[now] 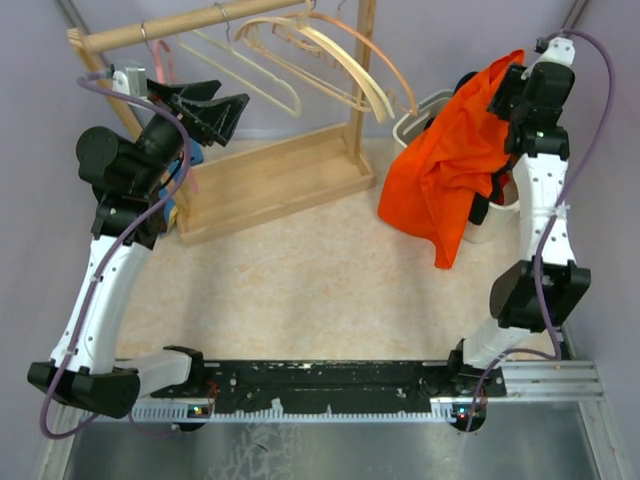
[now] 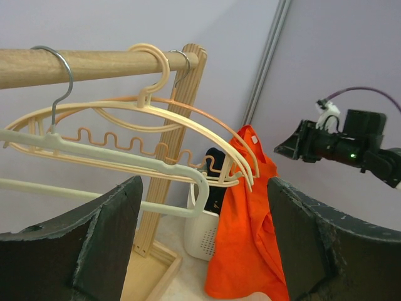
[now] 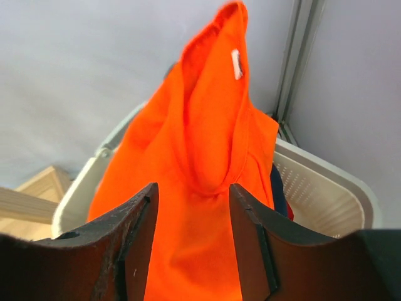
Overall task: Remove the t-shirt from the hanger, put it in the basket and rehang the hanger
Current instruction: Place the T-shirt in the bin.
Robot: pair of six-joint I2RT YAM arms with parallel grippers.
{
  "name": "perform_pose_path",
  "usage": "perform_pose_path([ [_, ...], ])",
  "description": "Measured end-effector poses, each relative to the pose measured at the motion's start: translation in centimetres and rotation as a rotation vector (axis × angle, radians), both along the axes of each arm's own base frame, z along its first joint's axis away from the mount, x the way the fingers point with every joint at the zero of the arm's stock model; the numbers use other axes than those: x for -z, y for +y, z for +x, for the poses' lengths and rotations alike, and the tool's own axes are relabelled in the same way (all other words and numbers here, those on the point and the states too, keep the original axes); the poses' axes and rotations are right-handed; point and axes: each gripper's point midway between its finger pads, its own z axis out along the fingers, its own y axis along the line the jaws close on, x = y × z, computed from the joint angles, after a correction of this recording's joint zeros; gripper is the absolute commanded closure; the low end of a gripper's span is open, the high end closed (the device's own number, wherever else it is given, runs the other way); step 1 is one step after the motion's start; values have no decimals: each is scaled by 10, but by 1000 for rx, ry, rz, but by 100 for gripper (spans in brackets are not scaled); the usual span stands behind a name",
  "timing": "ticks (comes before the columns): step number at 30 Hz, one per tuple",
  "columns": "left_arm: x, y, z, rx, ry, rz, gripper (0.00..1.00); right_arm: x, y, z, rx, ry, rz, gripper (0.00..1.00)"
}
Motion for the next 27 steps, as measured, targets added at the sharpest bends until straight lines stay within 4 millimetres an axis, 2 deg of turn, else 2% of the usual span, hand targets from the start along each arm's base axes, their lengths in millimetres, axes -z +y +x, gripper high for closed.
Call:
perform_pose_path([
  [3, 1, 1, -3, 0, 7, 2, 14, -38, 20, -31, -17, -87, -30, 50],
  [7, -4, 3, -11, 0, -4, -2, 13, -83, 76, -69, -120, -198, -53, 47],
  [9, -7, 4, -16, 0, -10, -3, 13, -90, 106, -90, -179, -223, -53, 45],
  [12, -10, 5, -21, 1, -17, -3, 12, -87, 140, -119, -244, -229, -42, 43],
  [15, -10, 5, -24, 7, -17, 0, 12, -64, 170, -145, -301, -193, -26, 43],
  [17, -10, 4, -26, 11, -16, 1, 11, -35, 187, -161, -330, -139, -19, 42],
  [19, -9, 4, -28, 16, -12, 2, 11, -6, 195, -170, -334, -75, -12, 41],
  [22, -7, 5, -36, 27, -7, 2, 11, 40, 194, -180, -294, 39, -3, 40],
  [25, -8, 6, -44, 30, -16, 0, 11, 83, 184, -193, -225, 134, 17, 38],
  [27, -10, 7, -50, 34, -24, -2, 11, 105, 175, -203, -181, 165, 28, 35],
])
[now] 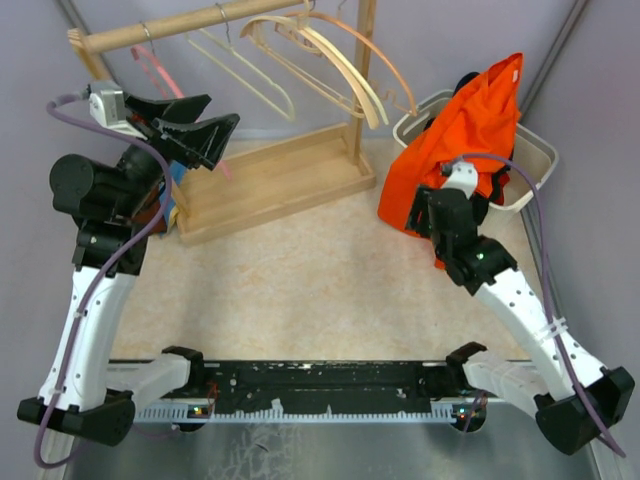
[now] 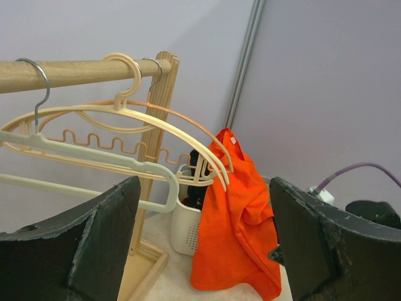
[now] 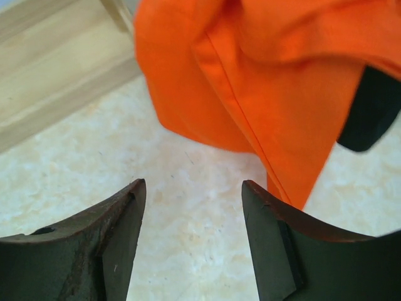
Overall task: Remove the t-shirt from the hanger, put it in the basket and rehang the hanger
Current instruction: Place the T-shirt in the bin.
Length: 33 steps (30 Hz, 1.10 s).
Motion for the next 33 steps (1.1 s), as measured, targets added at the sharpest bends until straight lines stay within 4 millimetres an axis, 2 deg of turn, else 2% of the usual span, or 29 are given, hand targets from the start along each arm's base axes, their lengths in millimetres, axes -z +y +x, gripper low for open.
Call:
perform_pose_path([
  [3, 0, -1, -5, 15, -3, 1, 11, 30, -16, -17, 67, 27, 3, 28],
  [5, 2, -3, -5, 28, 4, 3, 11, 44, -24, -23, 101, 26, 3, 20],
  [7, 7, -6, -4, 43, 14, 3, 11, 53, -30, -25, 130, 21, 2, 19],
  [11, 16, -9, 0, 61, 38, 0, 11, 72, -42, -20, 191, 42, 1, 16],
  [14, 16, -10, 3, 67, 40, -3, 11, 85, -60, -13, 257, 59, 16, 16],
  [18, 16, -11, 4, 72, 34, -6, 11, 107, -76, -14, 311, 88, 12, 15],
  [26, 18, -13, 11, 70, 35, -6, 11, 129, -85, -6, 342, 118, 15, 13],
  [30, 22, -14, 18, 66, 48, -3, 11, 146, -100, -7, 377, 151, 20, 13],
  [33, 26, -15, 24, 62, 60, -1, 11, 150, -105, -4, 386, 155, 25, 13],
])
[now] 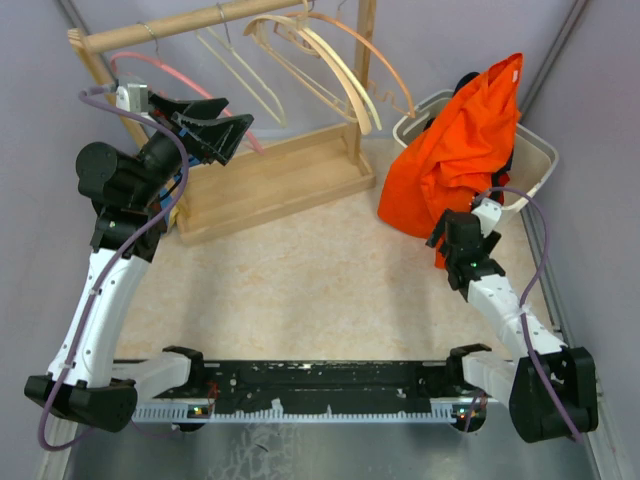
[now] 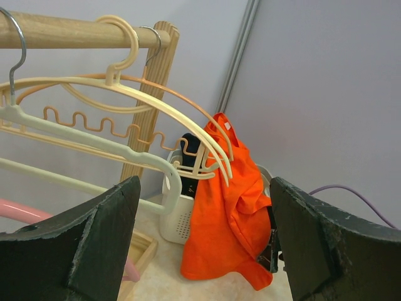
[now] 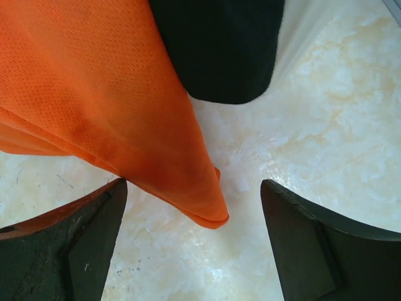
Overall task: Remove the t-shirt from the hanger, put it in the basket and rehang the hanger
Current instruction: Place the T-shirt in the bin.
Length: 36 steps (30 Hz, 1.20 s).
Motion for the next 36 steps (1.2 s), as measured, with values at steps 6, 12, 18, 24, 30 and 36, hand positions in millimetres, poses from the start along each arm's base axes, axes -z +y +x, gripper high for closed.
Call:
perform_pose_path([
  [6, 2, 0, 4, -6, 5, 1, 11, 10, 5, 10, -27, 15, 9, 25],
  [12, 1, 2, 5, -19, 3, -1, 11, 12, 11, 16, -56, -1, 26, 74],
  [18, 1, 2, 6, -22, 3, -3, 11, 8, 14, 16, -84, -16, 27, 100],
  [24, 1, 2, 5, -23, 3, -3, 11, -37, 27, 15, -178, -116, 52, 100],
  [30, 1, 2, 5, -23, 3, -3, 11, -174, 56, 45, -333, -406, 85, 100],
  [36, 0, 2, 5, -23, 2, -4, 11, -324, 67, 85, -391, -696, 33, 100],
])
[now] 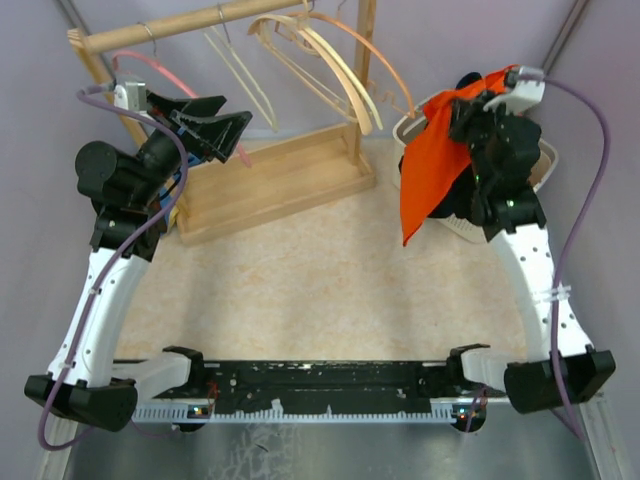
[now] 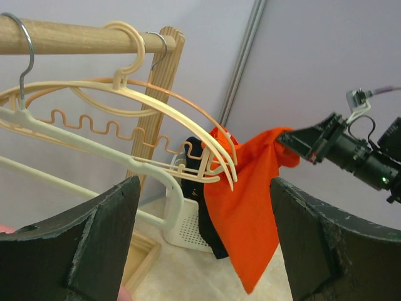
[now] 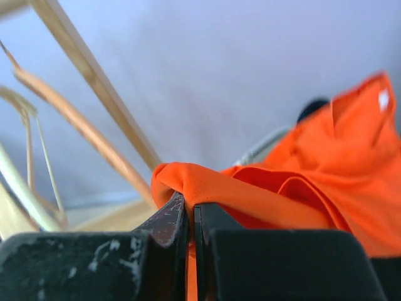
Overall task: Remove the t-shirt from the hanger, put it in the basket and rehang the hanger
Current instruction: Place the T-shirt in the bin.
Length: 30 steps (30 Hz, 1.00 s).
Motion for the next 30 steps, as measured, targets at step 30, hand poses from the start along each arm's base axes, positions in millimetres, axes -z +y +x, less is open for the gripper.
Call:
perform_pose_path([
  [30, -26, -6, -14, 50, -78, 24, 10, 72, -129, 168, 320, 190, -38, 100],
])
